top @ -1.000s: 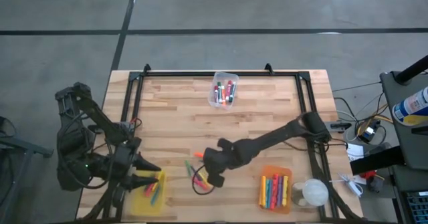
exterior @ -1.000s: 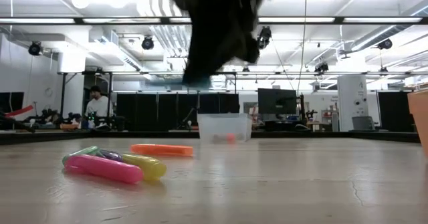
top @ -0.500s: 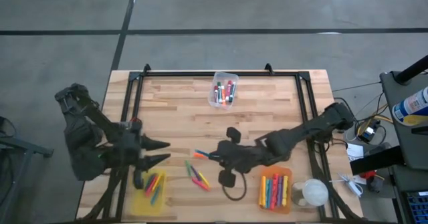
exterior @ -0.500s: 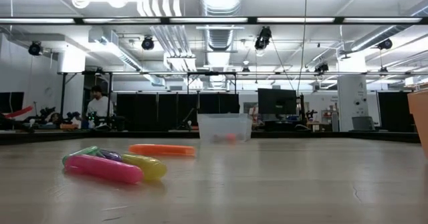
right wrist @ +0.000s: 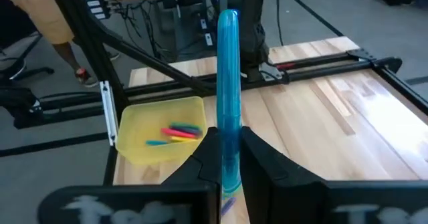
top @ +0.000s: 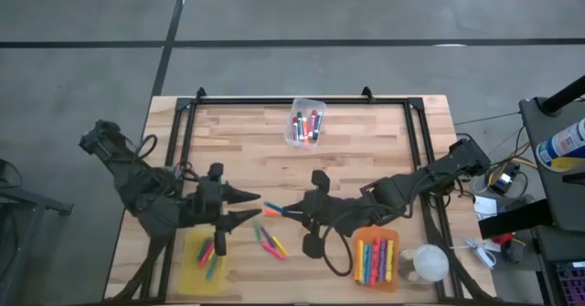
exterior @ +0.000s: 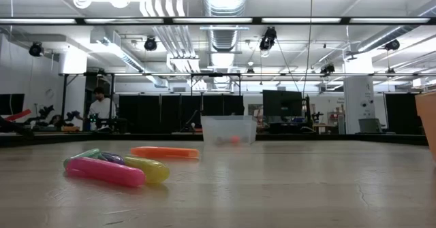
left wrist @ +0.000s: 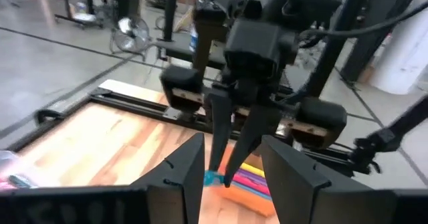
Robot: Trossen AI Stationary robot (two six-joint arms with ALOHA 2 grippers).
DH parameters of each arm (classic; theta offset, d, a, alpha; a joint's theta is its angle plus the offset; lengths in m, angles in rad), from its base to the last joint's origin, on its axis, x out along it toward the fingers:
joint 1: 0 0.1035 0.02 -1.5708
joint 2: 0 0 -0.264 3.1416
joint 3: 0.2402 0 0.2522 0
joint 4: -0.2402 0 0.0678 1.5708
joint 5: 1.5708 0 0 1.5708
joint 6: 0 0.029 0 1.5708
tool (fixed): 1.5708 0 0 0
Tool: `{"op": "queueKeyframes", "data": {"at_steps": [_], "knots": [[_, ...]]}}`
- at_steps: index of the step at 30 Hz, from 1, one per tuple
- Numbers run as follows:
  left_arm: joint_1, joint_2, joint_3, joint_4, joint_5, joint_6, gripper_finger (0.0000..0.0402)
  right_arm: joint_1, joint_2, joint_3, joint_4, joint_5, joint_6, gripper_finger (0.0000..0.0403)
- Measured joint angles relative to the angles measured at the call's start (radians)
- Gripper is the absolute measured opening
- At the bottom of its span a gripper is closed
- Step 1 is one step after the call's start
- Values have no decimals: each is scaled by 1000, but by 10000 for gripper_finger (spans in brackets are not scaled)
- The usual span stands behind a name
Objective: Pick & Place Markers
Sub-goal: Put the blue highlighter into the yellow bin
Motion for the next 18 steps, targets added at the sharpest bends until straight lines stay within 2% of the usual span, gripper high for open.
{"op": "queueKeyframes", "data": {"at_steps": [4, 10, 18], "knots": [[27, 18, 0, 32, 52, -1, 142, 3, 0, 19, 26, -1, -41, 15], [43, 45, 0, 37, 66, 20, 142, 6, 0, 35, 29, -1, -60, 4], [43, 3, 0, 34, 80, 26, 142, 7, 0, 40, -46, 8, -41, 6]]}}
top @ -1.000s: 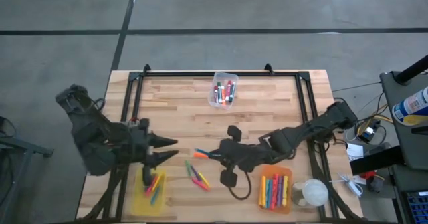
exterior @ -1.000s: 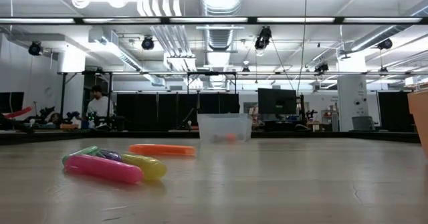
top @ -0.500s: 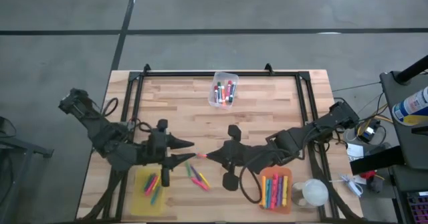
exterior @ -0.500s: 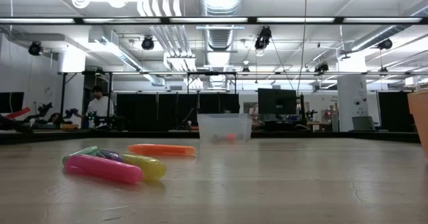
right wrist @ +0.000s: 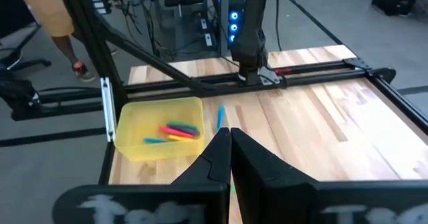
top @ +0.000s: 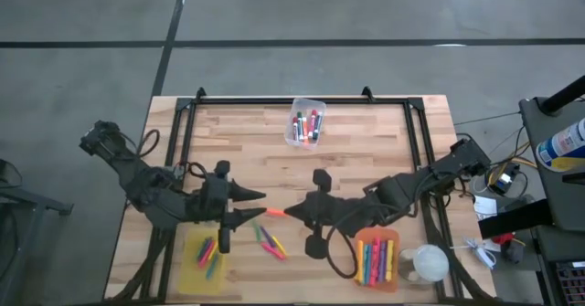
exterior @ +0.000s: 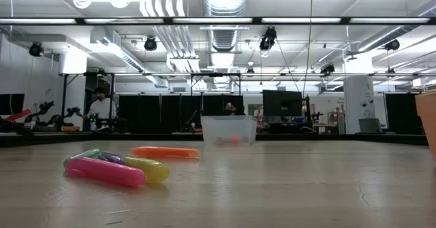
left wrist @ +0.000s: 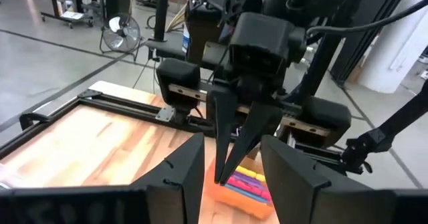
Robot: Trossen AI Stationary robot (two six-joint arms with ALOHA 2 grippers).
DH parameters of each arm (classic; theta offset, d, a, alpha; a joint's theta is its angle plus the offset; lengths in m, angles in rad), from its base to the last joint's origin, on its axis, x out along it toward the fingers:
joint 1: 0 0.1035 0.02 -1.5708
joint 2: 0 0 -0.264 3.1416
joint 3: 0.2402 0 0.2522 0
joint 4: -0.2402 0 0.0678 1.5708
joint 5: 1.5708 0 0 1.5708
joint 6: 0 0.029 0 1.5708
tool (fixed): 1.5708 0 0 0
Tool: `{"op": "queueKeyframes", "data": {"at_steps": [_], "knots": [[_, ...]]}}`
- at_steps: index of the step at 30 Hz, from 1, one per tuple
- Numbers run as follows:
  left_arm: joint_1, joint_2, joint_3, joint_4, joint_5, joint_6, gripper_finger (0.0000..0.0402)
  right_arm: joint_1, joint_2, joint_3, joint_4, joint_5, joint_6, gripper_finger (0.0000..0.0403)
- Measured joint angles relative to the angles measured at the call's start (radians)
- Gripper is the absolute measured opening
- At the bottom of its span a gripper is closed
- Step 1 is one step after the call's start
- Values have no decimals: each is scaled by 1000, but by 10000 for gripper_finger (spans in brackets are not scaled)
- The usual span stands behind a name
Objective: Pick & Place Markers
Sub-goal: Put the blue highlighter into the yellow bin
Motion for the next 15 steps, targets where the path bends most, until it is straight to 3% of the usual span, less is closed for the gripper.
{"op": "queueKeyframes", "data": {"at_steps": [9, 15], "knots": [[0, -11, 0, -9, -7, 12, 142, -12, 0, -4, 2, 1, -10, 8], [0, -22, 0, -173, -6, -109, 142, -56, 0, -43, -71, -38, 81, 10]]}}
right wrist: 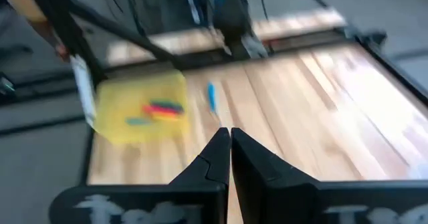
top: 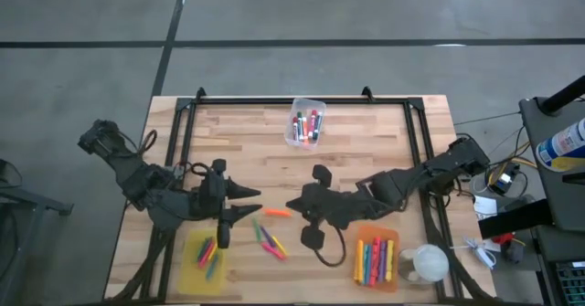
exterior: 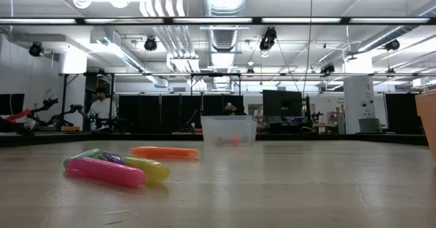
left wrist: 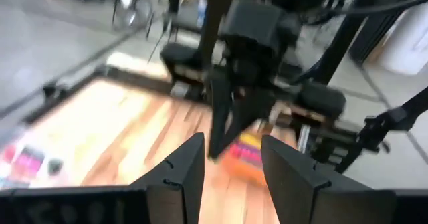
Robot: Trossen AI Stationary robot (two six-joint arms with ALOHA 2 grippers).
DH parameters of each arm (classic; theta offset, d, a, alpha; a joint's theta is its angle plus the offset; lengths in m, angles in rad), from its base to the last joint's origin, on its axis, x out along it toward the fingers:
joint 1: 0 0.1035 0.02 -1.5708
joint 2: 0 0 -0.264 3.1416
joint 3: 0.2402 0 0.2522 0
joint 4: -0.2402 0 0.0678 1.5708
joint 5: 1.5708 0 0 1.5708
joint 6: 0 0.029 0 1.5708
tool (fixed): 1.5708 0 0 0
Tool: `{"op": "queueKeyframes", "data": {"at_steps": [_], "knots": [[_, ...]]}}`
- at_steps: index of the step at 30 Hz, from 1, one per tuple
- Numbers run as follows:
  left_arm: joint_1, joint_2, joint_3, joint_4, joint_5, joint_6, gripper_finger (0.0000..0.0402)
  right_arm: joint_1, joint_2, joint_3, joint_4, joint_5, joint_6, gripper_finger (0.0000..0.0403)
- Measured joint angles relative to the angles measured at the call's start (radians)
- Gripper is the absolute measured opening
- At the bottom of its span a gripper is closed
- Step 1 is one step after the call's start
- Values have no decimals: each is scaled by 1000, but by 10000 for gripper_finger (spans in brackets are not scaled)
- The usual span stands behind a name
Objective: Pick & Place Markers
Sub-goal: Put the blue highlighter into the yellow bin
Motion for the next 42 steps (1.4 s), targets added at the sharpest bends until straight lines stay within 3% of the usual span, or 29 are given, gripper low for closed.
{"op": "queueKeyframes", "data": {"at_steps": [5, 9, 15, 20, 26, 32, 36, 42], "knots": [[15, -12, 0, -348, 90, -286, 142, -25, 0, -47, -132, -19, 16, 45], [31, -10, 0, -685, 190, -514, 142, -52, 0, -114, -157, -143, 23, 88], [32, -6, -50, -931, 336, -543, 142, -83, 0, -265, -160, -221, 28, 121], [32, -7, -173, -918, 476, -508, 142, -81, 0, -343, -145, -251, 57, 130], [32, -14, -389, -830, 567, -473, 142, -79, 0, -374, -81, -300, 62, 124], [32, -32, -574, -585, 680, -373, 142, -70, 0, -377, -49, -307, 70, 117], [41, -37, -653, -513, 686, -330, 142, -59, 0, -377, -46, -309, 93, 116], [64, -59, -754, -410, 818, -326, 142, -46, 0, -377, -37, -306, 140, 121]]}}
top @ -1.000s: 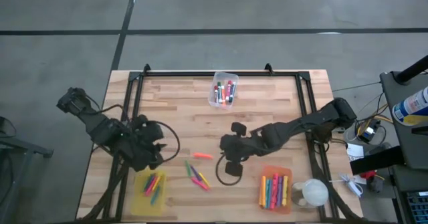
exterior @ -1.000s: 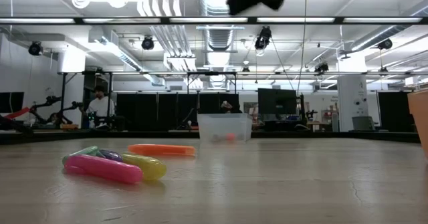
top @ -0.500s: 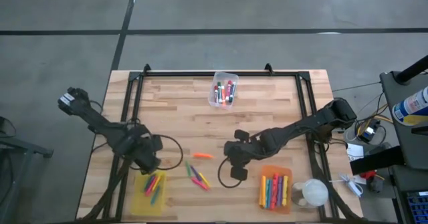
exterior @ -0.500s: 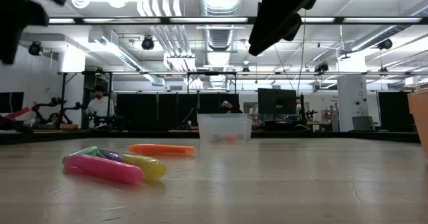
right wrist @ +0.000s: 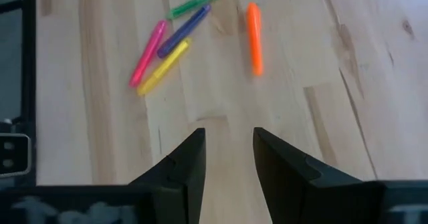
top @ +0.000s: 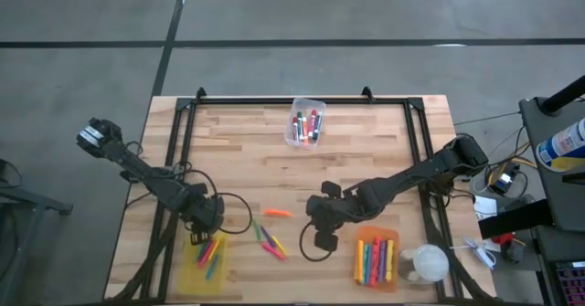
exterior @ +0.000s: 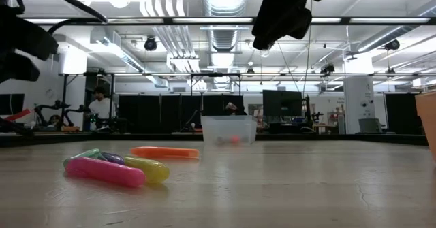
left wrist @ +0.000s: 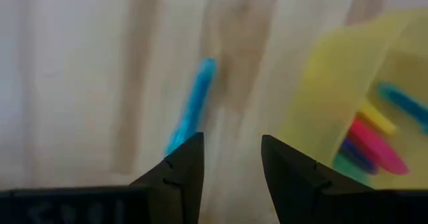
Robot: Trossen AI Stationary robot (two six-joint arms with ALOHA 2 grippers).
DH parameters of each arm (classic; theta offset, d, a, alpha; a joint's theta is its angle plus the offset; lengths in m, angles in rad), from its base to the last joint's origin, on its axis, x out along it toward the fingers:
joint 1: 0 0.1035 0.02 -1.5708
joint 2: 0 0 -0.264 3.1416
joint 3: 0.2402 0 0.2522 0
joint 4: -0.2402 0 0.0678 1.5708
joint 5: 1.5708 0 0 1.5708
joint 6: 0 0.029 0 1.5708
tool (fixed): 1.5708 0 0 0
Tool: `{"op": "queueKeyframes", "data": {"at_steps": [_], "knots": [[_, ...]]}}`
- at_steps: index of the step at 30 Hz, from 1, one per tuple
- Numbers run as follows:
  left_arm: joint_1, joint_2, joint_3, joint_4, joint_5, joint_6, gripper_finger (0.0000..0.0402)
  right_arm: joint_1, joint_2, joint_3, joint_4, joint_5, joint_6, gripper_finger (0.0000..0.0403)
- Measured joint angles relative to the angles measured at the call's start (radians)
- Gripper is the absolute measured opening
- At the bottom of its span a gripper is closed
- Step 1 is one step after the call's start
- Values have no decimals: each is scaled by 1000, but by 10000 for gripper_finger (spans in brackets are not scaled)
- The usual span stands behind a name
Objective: Pick & Place Markers
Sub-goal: Put the blue highlighter into the yellow bin
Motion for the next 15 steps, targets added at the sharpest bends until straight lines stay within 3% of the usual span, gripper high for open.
{"op": "queueKeyframes", "data": {"at_steps": [15], "knots": [[110, -112, -157, 116, 40, 134, 142, 0, 0, 0, 75, 1, 62, 105]]}}
